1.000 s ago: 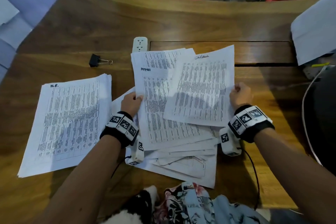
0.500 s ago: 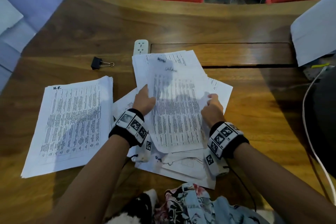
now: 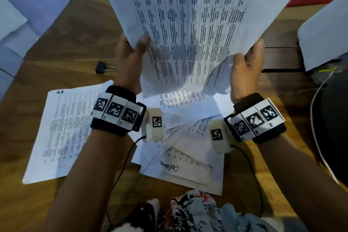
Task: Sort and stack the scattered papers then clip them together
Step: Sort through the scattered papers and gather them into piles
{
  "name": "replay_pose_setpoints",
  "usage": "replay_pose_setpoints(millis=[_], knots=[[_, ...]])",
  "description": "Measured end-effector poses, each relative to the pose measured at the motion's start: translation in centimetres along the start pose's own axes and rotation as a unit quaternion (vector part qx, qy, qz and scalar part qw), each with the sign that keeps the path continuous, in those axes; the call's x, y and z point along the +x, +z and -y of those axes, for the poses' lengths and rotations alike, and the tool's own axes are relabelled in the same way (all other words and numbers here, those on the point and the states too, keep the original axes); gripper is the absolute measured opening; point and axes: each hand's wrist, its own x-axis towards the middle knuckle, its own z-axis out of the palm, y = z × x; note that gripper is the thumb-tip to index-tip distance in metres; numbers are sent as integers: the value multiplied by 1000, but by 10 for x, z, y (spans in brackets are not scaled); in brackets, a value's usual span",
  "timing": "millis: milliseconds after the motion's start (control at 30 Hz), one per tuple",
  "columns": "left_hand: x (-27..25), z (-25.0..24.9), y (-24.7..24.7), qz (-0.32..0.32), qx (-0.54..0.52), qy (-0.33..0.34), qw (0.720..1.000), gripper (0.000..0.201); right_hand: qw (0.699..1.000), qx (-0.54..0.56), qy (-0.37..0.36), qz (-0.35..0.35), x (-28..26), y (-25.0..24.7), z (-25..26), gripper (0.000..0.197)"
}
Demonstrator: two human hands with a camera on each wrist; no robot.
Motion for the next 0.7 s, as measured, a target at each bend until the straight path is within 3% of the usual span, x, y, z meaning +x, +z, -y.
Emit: replay_pose_setpoints(millis=[100, 233, 367, 567, 700], knots=[[-4, -6, -3, 23, -20, 15, 999, 36, 1000, 8, -1, 12, -10, 2, 5, 40], [-22, 17, -9, 8, -1, -77, 997, 57, 997, -29, 69, 29, -30, 4, -15, 44], [-25, 21, -9, -14, 15, -107, 994, 36, 996, -34, 86, 16, -33, 12, -17, 38], [-10, -4, -19, 22, -14, -41, 999, 22, 999, 11, -5, -46, -19, 25, 3, 39], [-23, 22, -31, 61, 52, -144, 986, 40, 996, -44, 80, -9, -39, 26, -19, 44]])
